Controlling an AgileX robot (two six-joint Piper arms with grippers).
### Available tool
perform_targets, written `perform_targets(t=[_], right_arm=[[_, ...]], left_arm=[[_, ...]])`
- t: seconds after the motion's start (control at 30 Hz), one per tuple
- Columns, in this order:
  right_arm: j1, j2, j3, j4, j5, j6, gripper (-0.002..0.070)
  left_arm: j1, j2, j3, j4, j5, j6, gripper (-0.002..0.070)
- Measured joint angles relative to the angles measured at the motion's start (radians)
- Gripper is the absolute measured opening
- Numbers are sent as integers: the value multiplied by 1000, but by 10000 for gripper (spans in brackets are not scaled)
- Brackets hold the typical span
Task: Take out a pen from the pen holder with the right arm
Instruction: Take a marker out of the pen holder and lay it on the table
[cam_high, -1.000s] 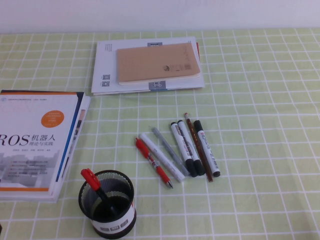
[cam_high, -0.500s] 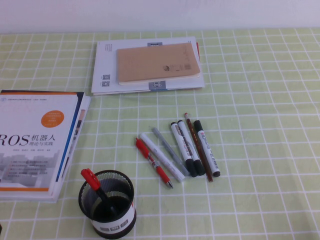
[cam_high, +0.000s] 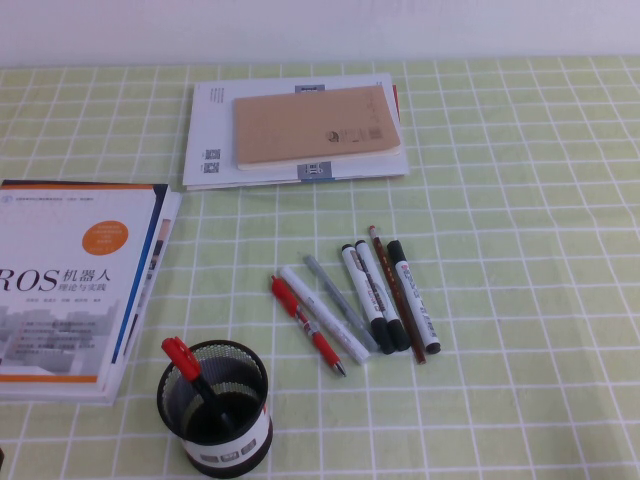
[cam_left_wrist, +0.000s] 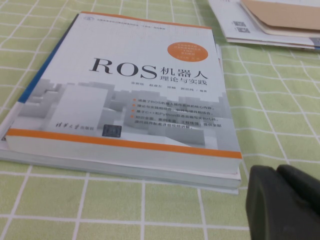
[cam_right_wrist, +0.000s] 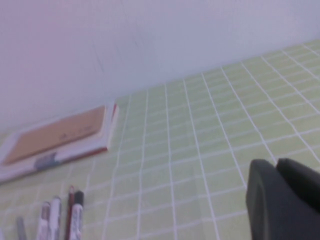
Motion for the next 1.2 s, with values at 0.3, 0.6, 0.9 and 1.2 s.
perform_targets(t=[0.3,0.6,0.9,1.2], right_arm=[[0,0,0,178,-90,0,-13],[0,0,0,305,-75,0,-13],[0,167,-192,332,214,-27,-13],[0,490,-426,302,529,-149,-13]], left_arm=[[0,0,0,0,0,0,-8],[0,0,0,0,0,0,-8],[0,0,0,0,0,0,-8],[0,0,0,0,0,0,-8]])
